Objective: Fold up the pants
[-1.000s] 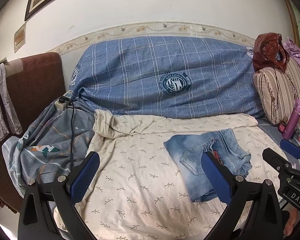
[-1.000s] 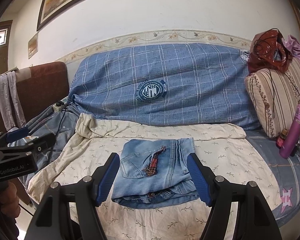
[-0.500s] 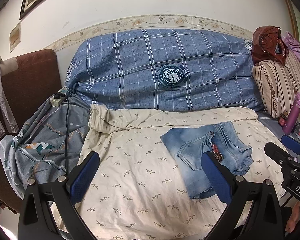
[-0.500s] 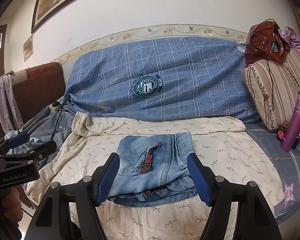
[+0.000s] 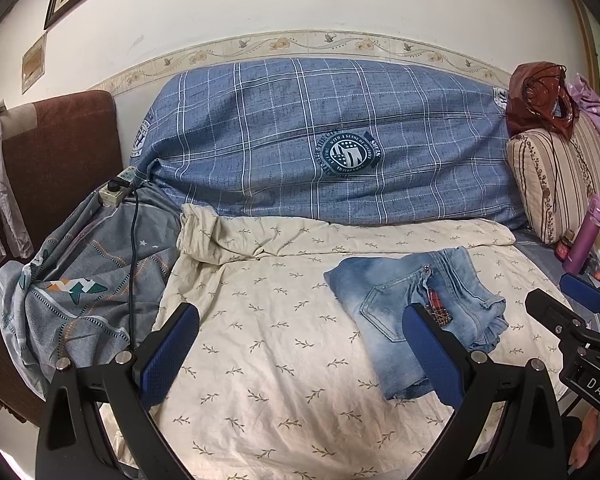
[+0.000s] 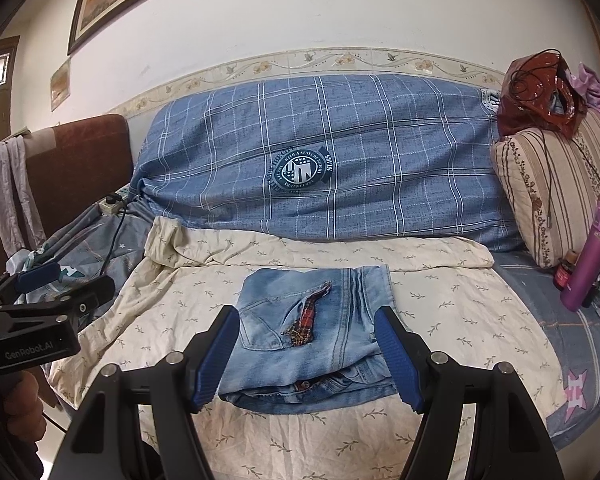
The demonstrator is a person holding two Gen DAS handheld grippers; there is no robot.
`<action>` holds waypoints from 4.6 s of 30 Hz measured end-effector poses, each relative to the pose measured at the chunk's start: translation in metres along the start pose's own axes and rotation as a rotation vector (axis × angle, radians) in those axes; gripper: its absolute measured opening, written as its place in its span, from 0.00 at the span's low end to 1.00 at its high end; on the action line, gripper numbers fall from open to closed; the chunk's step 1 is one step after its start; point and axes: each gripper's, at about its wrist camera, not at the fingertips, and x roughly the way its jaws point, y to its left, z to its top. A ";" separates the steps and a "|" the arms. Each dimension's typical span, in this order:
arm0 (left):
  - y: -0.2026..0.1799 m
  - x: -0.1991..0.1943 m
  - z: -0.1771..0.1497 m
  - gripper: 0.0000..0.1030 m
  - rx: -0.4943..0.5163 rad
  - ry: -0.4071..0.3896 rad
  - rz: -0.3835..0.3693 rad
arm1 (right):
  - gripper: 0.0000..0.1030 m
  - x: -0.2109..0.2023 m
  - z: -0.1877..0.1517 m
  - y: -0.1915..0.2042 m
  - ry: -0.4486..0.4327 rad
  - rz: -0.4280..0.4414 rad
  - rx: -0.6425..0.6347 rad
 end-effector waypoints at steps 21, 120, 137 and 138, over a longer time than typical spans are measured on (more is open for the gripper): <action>0.015 0.008 0.000 0.98 -0.026 0.012 -0.003 | 0.71 0.009 0.005 0.016 0.008 0.002 -0.041; 0.010 0.003 0.002 0.98 -0.007 -0.006 -0.044 | 0.71 0.012 0.005 0.012 0.015 -0.019 -0.033; 0.013 -0.003 0.002 0.98 -0.012 -0.018 -0.046 | 0.71 0.006 0.006 0.016 0.009 -0.020 -0.042; 0.013 -0.003 0.002 0.98 -0.013 -0.020 -0.045 | 0.71 0.006 0.006 0.016 0.009 -0.020 -0.042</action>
